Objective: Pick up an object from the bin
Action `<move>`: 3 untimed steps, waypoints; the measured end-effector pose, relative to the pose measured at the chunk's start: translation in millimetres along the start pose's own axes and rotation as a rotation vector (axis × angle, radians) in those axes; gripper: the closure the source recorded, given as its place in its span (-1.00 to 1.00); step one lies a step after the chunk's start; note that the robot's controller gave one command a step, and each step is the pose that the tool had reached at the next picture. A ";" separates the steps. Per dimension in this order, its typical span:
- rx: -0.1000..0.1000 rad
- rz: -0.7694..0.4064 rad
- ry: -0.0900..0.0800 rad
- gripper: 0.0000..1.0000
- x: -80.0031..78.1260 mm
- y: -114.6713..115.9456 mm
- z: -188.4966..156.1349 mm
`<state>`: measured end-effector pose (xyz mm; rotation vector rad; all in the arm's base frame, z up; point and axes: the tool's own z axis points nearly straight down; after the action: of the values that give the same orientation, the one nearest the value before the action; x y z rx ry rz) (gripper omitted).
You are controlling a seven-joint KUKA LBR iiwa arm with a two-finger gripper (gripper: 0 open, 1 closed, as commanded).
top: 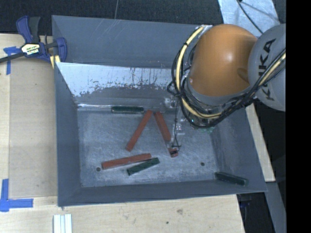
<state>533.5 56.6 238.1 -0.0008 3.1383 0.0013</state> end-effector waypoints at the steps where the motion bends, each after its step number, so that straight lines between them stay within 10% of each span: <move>1: 0.000 0.001 0.000 -1.00 -0.1 -0.2 -0.1; 2: 0.001 -0.117 -0.003 -1.00 -22.2 19.8 62.5; 3: 0.000 -0.247 -0.004 -1.00 -78.7 46.7 77.7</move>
Offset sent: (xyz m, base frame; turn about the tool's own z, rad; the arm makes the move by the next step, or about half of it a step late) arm 0.0551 0.0533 -0.1681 -0.3079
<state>612.4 103.4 160.6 -0.3870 3.1100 0.0013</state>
